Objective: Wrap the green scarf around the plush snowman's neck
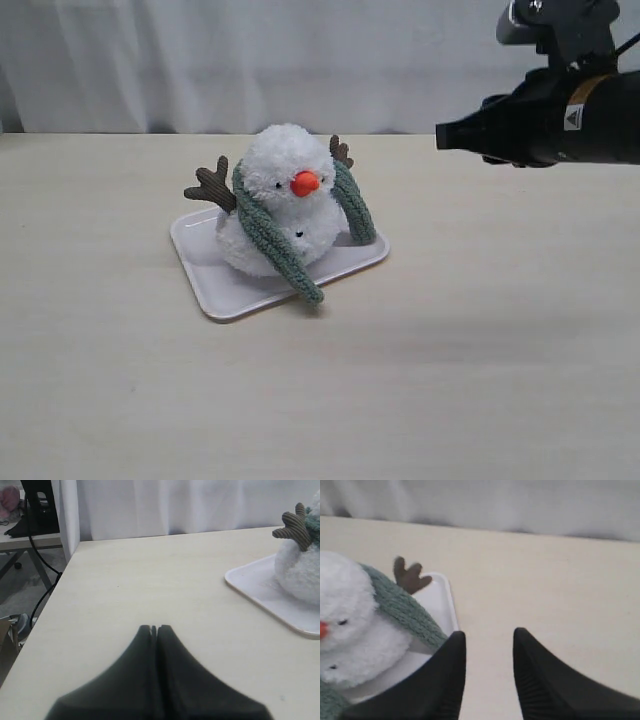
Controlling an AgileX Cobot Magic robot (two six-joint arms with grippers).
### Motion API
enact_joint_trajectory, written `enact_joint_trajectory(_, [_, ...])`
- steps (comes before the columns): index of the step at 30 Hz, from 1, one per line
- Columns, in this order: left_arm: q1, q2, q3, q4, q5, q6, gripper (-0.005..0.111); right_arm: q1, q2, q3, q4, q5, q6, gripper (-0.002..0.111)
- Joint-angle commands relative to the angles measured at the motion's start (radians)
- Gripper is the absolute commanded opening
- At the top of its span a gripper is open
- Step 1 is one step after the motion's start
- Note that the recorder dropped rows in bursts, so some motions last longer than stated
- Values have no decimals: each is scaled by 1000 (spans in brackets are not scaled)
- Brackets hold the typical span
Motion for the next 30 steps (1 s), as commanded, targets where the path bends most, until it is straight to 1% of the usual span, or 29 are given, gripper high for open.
enact_joint_trajectory(1, [0, -4, 3, 1, -10, -4, 0, -59, 75, 8, 246, -16, -248, 43])
enact_joint_trajectory(2, [0, -4, 3, 1, -10, -4, 0, -66, 92, 8, 305, -18, -314, 45])
enact_joint_trajectory(6, [0, -4, 3, 1, -10, -4, 0, -72, 155, -6, 551, 2, -636, 45])
enact_joint_trajectory(7, [0, -4, 3, 1, -10, -4, 0, -72, 193, -38, 697, 46, -800, 45])
enact_joint_trajectory(8, [0, -4, 3, 1, -10, -4, 0, -72, 210, -58, 790, 80, -913, 45])
enact_joint_trajectory(9, [0, -4, 3, 1, -10, -4, 0, -72, 225, -76, 1030, 102, -1164, 45])
enact_joint_trajectory(10, [0, -4, 3, 1, -10, -4, 0, -72, 223, -72, 1164, 85, -1308, 45])
enact_joint_trajectory(11, [0, -4, 3, 1, -10, -4, 0, -72, 202, -57, 1463, 47, -1589, 45])
enact_joint_trajectory(12, [0, -4, 3, 1, -10, -4, 0, -72, 189, -48, 1587, 34, -1711, 45])
enact_joint_trajectory(13, [0, -4, 3, 1, -10, -4, 0, -72, 149, -13, 1900, 37, -2033, 45])
enact_joint_trajectory(14, [0, -4, 3, 1, -10, -4, 0, -72, 117, 20, 2109, 50, -2256, 45])
enact_joint_trajectory(15, [0, -4, 3, 1, -10, -4, 0, -72, 79, 47, 2109, 77, -2357, 45])
enact_joint_trajectory(17, [0, -4, 3, 1, -10, -4, 0, -72, 19, 91, 2109, 134, -2423, 45])
enact_joint_trajectory(18, [0, -4, 3, 1, -10, -4, 0, -72, 0, 97, 2109, 152, -2423, 45])
enact_joint_trajectory(20, [0, -4, 3, 1, -10, -4, 0, -72, -23, 98, 2109, 119, -2403, 45])
enact_joint_trajectory(21, [0, -4, 3, 1, -10, -4, 0, -72, -23, 101, 2109, 75, -2403, 45])
enact_joint_trajectory(23, [0, -4, 3, 1, -10, -4, 0, -67, -23, 114, 2109, 8, -2429, 45])
enact_joint_trajectory(25, [0, -4, 3, 1, -10, -4, 0, -67, -19, 129, 2109, -5, -2468, 45])
enact_joint_trajectory(27, [0, -4, 3, 1, -10, -4, 0, -67, 2, 129, 2109, 30, -2438, 45])
enact_joint_trajectory(28, [0, -4, 3, 1, -10, -4, 0, -67, 28, 129, 2109, 80, -2409, 45])
enact_joint_trajectory(30, [0, -4, 3, 1, -10, -4, 0, -67, 81, 129, 2109, 97, -2374, 45])
